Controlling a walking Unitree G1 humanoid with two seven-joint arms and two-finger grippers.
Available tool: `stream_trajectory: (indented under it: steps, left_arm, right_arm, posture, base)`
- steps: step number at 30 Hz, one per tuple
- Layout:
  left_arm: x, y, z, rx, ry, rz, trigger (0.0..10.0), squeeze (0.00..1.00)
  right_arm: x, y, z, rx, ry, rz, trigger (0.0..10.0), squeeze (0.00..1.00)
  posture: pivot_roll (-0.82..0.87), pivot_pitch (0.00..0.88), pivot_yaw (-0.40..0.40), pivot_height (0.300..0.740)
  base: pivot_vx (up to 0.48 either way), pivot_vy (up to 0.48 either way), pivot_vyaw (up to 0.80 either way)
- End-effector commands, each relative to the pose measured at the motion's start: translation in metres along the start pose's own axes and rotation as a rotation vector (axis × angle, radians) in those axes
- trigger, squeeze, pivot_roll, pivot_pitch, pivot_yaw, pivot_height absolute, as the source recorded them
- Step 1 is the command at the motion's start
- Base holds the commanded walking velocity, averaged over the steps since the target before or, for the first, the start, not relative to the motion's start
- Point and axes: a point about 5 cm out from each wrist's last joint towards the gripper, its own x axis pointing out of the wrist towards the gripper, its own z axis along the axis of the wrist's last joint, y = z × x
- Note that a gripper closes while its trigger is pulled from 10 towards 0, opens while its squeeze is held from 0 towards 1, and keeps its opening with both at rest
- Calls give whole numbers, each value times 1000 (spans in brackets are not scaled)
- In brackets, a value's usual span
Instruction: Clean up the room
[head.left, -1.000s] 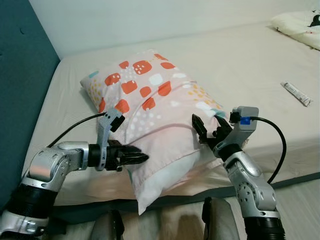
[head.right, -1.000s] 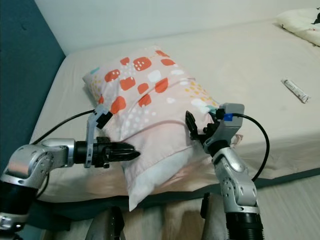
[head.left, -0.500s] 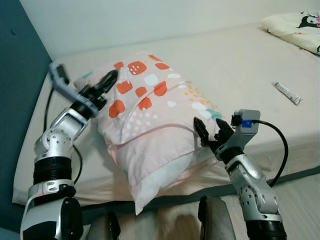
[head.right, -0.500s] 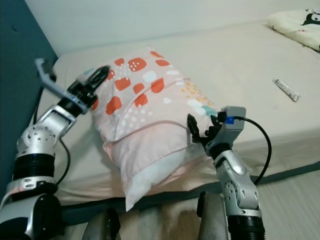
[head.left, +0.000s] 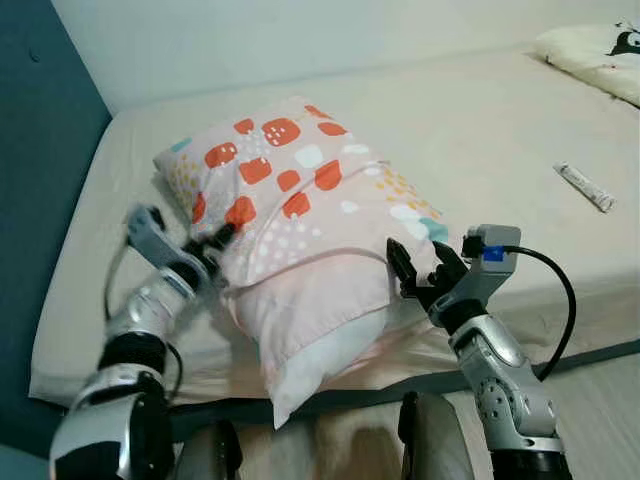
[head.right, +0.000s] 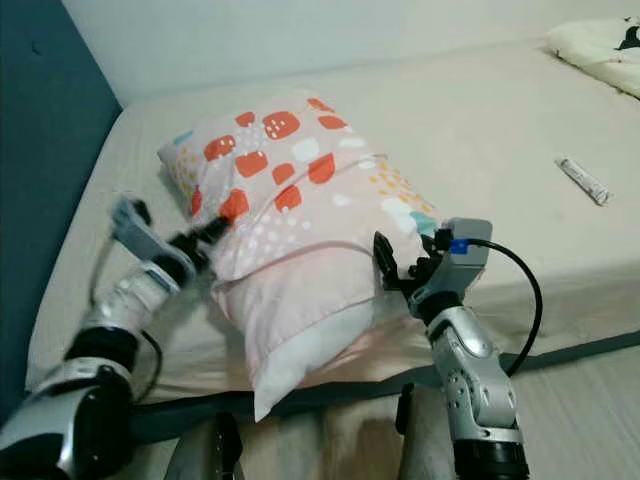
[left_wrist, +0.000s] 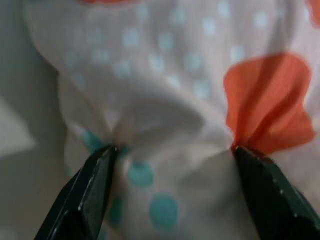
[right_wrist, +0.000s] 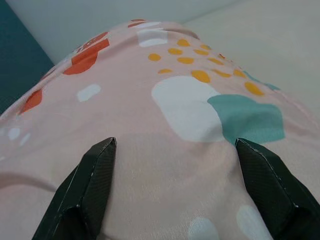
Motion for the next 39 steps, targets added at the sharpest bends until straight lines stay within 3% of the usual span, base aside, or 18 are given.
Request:
stream_trajectory:
  steps: [1, 3, 5, 9, 15, 18, 27, 31, 33, 36, 39]
  left_arm:
    - [-3, 7, -23, -56, 66, 9, 10000, 0]
    - [-3, 2, -34, -168, 76, -49, 10000, 0]
    - [-2, 0, -35, -196, 74, -68, 10000, 0]
    - [1, -13, -28, -431, -27, -212, 10000, 0]
    - [4, -27, -24, -520, -81, -332, 10000, 0]
    - [9, -44, -20, -549, -106, -403, 10000, 0]
    - [16, -70, -43, -425, 25, -454, 10000, 0]
    - [20, -94, -61, -281, 117, -483, 10000, 0]
    - [21, -98, -63, -256, 133, -486, 10000, 0]
    - [24, -119, -66, -154, 148, -526, 10000, 0]
    - [26, -131, -71, -112, 178, -533, 10000, 0]
  right_arm:
    - [-2, 0, -1, 6, 8, -3, 10000, 0]
    - [-2, 0, 0, 4, 6, -4, 10000, 0]
    - [-2, 0, 0, 4, 5, -5, 10000, 0]
    - [-4, 0, 0, 3, 7, -9, 10000, 0]
    - [-5, -1, 0, 3, 10, -11, 10000, 0]
    - [-6, -1, 1, 2, 10, -11, 10000, 0]
    - [-4, 0, 2, 2, 8, -10, 10000, 0]
    - [-5, 0, 2, 5, 8, -13, 10000, 0]
    - [-5, 0, 2, 5, 9, -13, 10000, 0]
    - [-5, 1, 1, 6, 12, -11, 10000, 0]
    - [-4, 1, 1, 6, 11, -10, 10000, 0]
  posture:
    - [29, 166, 87, 476]
    - [29, 166, 87, 476]
    - [26, 170, 86, 476]
    - [20, 170, 87, 476]
    - [14, 170, 82, 476]
    - [13, 170, 83, 476]
    - [16, 172, 80, 476]
    - [16, 172, 80, 476]
    - [16, 172, 80, 476]
    - [25, 171, 82, 476]
    - [30, 170, 82, 476]
  base:
    - [0, 0, 0]
    - [0, 0, 0]
    - [0, 0, 0]
    - [0, 0, 0]
    - [0, 0, 0]
    - [0, 0, 0]
    - [0, 0, 0]
    - [0, 0, 0]
    - [0, 0, 0]
    - [0, 0, 0]
    - [0, 0, 0]
